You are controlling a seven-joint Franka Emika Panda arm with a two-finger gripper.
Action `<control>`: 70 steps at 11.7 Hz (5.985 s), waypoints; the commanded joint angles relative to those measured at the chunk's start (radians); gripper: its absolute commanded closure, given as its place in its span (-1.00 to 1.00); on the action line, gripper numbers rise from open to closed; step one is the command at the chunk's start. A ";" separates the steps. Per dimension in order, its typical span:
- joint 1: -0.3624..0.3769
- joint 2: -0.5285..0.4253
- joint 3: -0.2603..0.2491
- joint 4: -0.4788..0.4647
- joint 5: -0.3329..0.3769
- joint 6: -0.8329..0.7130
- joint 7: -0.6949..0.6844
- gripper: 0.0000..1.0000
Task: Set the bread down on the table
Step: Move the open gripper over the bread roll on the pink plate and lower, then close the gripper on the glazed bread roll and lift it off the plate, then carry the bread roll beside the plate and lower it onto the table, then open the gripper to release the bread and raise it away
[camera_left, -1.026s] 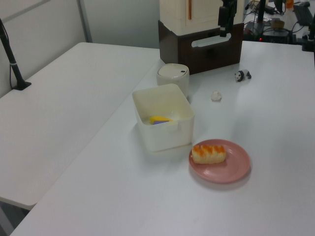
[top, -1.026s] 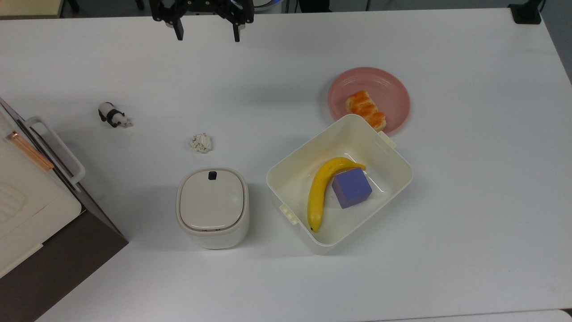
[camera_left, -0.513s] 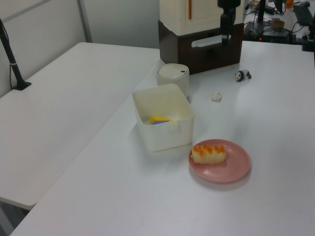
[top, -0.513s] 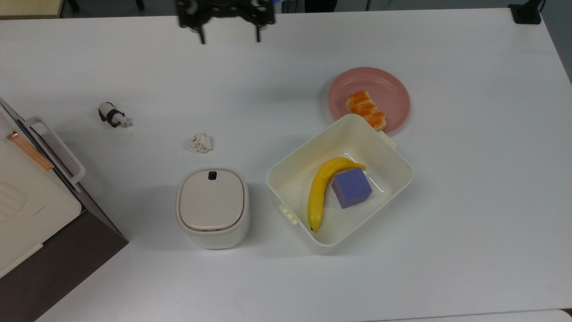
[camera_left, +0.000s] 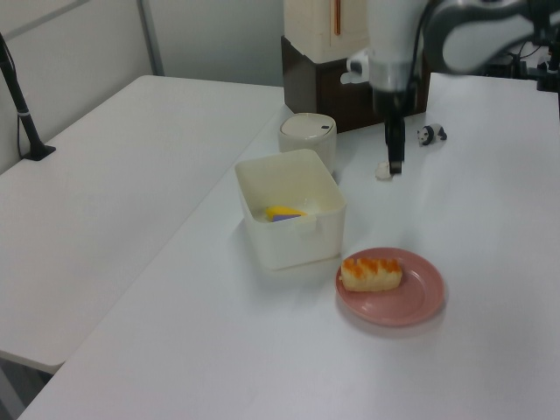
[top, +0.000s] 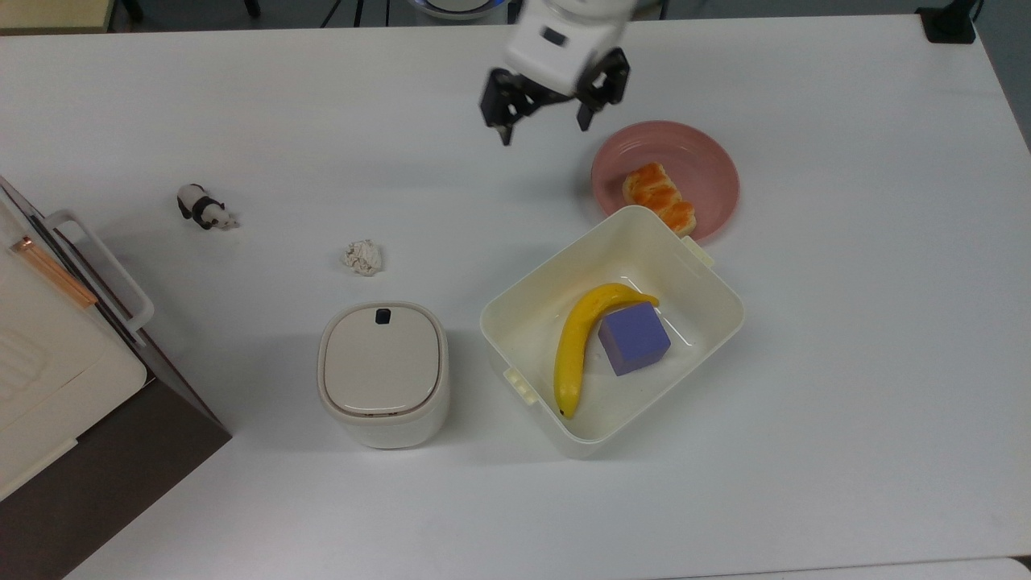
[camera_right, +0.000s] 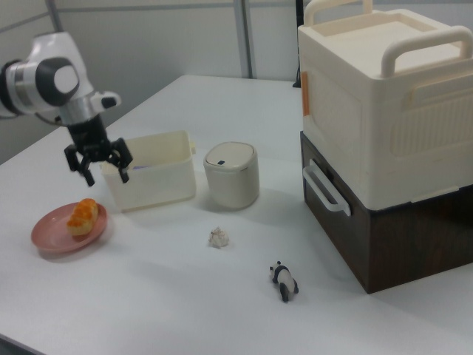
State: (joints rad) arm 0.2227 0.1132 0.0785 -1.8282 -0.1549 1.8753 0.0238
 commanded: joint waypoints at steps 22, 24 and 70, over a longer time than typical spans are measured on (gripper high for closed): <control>0.291 0.313 -0.009 0.081 -0.143 0.110 0.350 -0.16; 0.287 0.313 -0.009 0.081 -0.161 0.110 0.347 0.38; -0.198 0.105 0.018 0.197 -0.083 -0.134 -0.189 -1.00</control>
State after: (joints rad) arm 0.0623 0.2294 0.1025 -1.7326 -0.2968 1.8363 -0.1055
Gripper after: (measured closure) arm 0.000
